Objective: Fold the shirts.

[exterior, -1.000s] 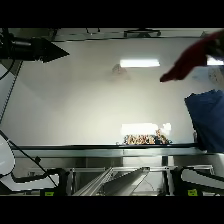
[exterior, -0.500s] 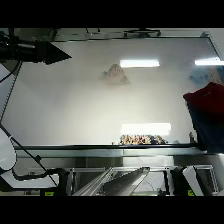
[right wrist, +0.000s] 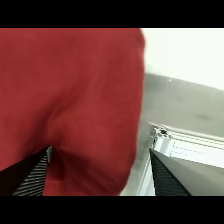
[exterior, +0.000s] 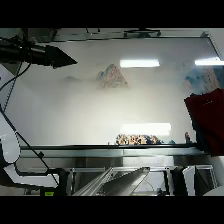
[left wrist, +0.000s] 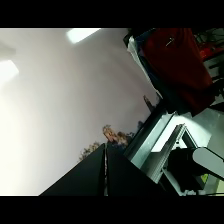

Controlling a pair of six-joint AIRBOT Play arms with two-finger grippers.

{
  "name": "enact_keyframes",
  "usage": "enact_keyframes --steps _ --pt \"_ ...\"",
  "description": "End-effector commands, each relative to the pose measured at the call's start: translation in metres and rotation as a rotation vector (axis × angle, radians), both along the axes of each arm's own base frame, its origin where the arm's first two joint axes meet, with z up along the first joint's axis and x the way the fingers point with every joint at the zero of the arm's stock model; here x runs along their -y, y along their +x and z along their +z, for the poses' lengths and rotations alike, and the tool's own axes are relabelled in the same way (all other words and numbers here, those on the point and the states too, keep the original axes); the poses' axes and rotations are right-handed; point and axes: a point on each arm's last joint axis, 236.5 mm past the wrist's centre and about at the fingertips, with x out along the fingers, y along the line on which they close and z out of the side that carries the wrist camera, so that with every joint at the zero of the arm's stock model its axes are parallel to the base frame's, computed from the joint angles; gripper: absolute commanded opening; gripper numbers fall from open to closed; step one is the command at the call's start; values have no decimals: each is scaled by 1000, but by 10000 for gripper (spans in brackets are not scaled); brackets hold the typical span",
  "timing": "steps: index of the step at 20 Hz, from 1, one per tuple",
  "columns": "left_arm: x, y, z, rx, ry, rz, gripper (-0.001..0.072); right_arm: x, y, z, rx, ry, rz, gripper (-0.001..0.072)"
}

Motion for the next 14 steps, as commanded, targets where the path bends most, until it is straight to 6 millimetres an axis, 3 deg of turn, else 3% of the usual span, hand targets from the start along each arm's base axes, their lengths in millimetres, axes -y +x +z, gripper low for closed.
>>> enact_keyframes --steps 1,4,6,8,10,11,14 --pt "5 -2 1 0 -6 -12 0 -9 0 29 -8 27 91 688" --pt "11 -8 15 14 -55 -33 0 -4 16 99 71 -48 120 688" --pt "13 -19 37 56 -100 -48 -1 -9 53 155 241 -114 166 650" --pt "6 -27 54 112 -86 -19 -1 -38 109 216 506 -136 291 33" --pt "-3 -40 71 156 -82 9 -1 -80 154 266 760 -138 448 28" --pt "-8 -47 75 170 -82 32 -1 -101 163 275 803 -127 509 27" --pt "-21 -69 64 154 -77 72 -1 -165 163 266 786 -85 706 27"
